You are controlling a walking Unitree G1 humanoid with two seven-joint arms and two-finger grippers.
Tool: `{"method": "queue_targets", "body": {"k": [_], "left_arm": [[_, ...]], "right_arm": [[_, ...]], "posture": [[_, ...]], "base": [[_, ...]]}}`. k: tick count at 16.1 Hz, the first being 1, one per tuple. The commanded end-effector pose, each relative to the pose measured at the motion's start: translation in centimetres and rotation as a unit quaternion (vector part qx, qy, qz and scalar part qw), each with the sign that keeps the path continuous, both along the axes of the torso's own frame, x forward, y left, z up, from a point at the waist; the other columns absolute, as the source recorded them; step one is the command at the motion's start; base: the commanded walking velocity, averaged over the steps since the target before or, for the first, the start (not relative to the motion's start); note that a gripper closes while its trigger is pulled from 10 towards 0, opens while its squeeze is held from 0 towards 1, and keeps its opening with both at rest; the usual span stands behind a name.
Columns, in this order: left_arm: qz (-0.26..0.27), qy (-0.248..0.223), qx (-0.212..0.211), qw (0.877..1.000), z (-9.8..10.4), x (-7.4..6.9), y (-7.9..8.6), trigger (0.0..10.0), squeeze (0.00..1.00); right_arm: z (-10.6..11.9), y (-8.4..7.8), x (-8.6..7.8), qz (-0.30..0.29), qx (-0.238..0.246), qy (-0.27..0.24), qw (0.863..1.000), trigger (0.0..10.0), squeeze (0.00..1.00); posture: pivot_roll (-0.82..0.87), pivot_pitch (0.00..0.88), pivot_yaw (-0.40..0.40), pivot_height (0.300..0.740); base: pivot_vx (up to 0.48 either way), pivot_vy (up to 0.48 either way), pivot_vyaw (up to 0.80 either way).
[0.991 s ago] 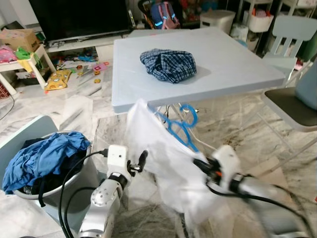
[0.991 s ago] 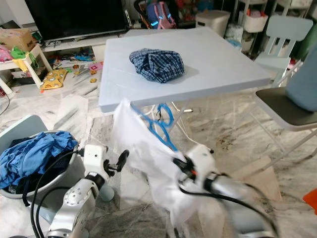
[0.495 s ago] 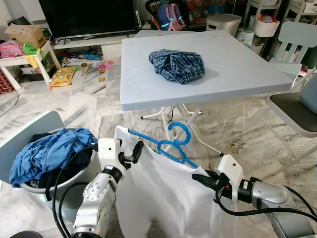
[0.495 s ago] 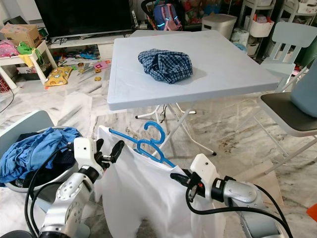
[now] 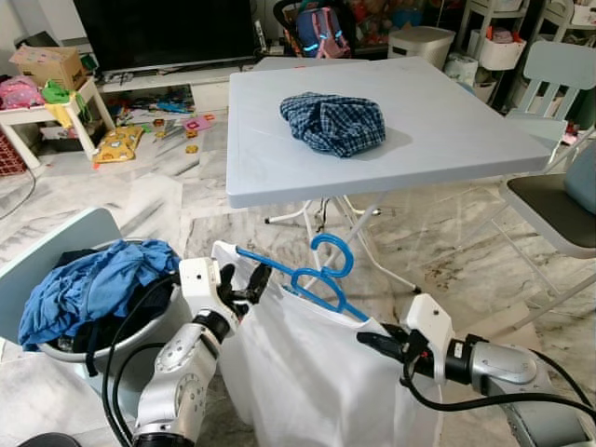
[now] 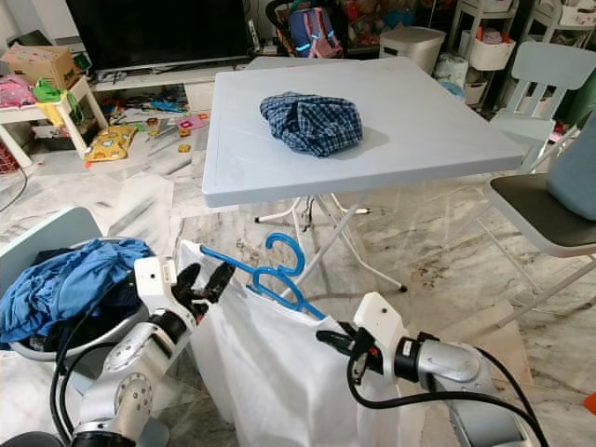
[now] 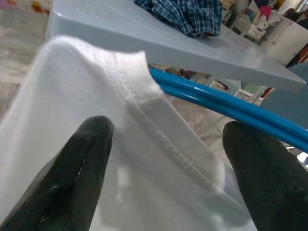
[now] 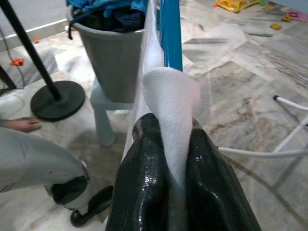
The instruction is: Hang hanger
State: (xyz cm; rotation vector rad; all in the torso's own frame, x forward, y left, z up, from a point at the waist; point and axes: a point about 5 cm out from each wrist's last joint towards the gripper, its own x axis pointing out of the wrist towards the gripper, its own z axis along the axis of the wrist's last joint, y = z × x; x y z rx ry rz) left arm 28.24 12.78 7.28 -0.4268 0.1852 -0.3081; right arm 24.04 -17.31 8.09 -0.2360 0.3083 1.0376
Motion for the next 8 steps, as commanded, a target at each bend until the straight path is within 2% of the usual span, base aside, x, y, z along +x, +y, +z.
{"method": "queue_targets", "body": {"k": [1, 2, 3, 4, 5, 8], "left_arm": [[0.000, 0.002, -0.001, 1.000, 0.32, 0.43, 0.05, 10.0, 0.00], [0.002, 0.007, -0.002, 1.000, 0.20, 0.56, 0.10, 10.0, 0.00], [0.005, 0.005, -0.009, 1.000, 0.26, 0.66, 0.11, 7.8, 0.00], [0.010, 0.012, -0.013, 1.000, 0.17, 0.76, 0.17, 0.0, 0.00], [0.011, 0.016, -0.019, 1.000, 0.12, 0.81, 0.21, 0.0, 0.00], [0.016, 0.025, 0.012, 0.999, -0.39, 0.89, 0.63, 0.0, 0.00]], "right_arm": [[1.27, 1.14, -0.24, 0.037, 0.022, -0.018, 0.999, 10.0, 0.00], [1.30, 1.25, -0.44, 0.046, 0.022, -0.015, 0.999, 10.0, 0.00], [1.30, 1.27, -0.54, 0.051, 0.019, -0.015, 0.998, 10.0, 0.00], [1.35, 1.23, -0.59, 0.052, 0.019, -0.013, 0.998, 10.0, 0.00], [1.42, 1.19, -0.68, 0.054, 0.020, -0.011, 0.998, 10.0, 0.00], [1.44, 1.11, -1.02, 0.063, 0.011, -0.007, 0.998, 10.0, 0.00]], "posture": [[-0.17, 0.000, 0.033, 0.740], [-0.17, 0.000, 0.032, 0.740], [-0.18, 0.000, 0.033, 0.740], [-0.18, 0.000, 0.033, 0.740], [-0.18, 0.000, 0.033, 0.740], [-0.18, 0.000, 0.035, 0.740]], "base": [[0.000, 0.000, 0.00], [0.000, 0.000, 0.00], [0.000, 0.000, 0.00], [0.000, 0.000, 0.00], [0.000, 0.000, 0.00], [0.000, 0.000, 0.00]]}}
